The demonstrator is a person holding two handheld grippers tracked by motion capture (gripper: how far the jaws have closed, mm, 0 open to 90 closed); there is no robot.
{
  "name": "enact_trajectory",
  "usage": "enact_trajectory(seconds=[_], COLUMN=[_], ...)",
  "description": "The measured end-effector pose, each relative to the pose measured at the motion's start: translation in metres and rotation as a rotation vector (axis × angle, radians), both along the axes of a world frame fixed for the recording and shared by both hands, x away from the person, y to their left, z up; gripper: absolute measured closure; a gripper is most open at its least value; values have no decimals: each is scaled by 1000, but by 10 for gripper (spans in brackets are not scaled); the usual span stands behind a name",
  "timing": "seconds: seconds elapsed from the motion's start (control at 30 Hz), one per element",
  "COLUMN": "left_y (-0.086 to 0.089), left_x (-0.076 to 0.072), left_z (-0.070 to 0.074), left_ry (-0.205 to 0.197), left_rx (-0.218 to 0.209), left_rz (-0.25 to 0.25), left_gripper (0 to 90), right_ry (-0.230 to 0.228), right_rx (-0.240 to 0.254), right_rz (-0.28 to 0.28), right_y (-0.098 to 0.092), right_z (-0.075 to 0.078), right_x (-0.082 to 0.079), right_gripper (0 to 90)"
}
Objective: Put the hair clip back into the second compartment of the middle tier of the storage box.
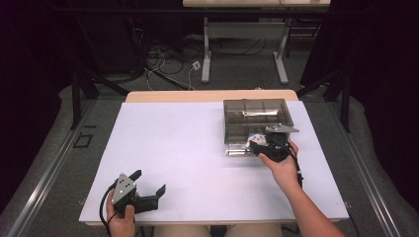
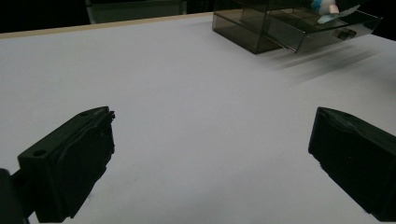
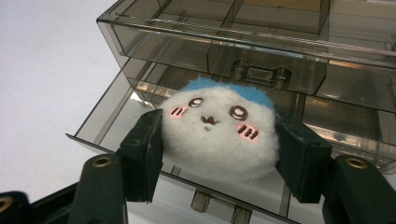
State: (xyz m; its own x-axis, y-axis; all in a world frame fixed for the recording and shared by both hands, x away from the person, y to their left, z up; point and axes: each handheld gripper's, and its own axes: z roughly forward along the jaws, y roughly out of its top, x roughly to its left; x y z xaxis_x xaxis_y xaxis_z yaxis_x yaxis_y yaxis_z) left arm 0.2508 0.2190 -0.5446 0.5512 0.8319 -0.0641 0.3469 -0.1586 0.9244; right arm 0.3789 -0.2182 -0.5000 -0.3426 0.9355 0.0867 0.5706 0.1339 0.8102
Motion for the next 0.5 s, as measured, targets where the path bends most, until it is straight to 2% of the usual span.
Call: enact_trajectory(seconds=[0.5], left_y=[0], left_x=[0], left_z=[0], left_ry=[2], left_rx=[-7], left_rz=[0], left_gripper=[3], right_ry=[23], right_rx=[-9], right_rz=[-6], right_y=[-1], right_z=[-6], right_x=[6], right_gripper=[374])
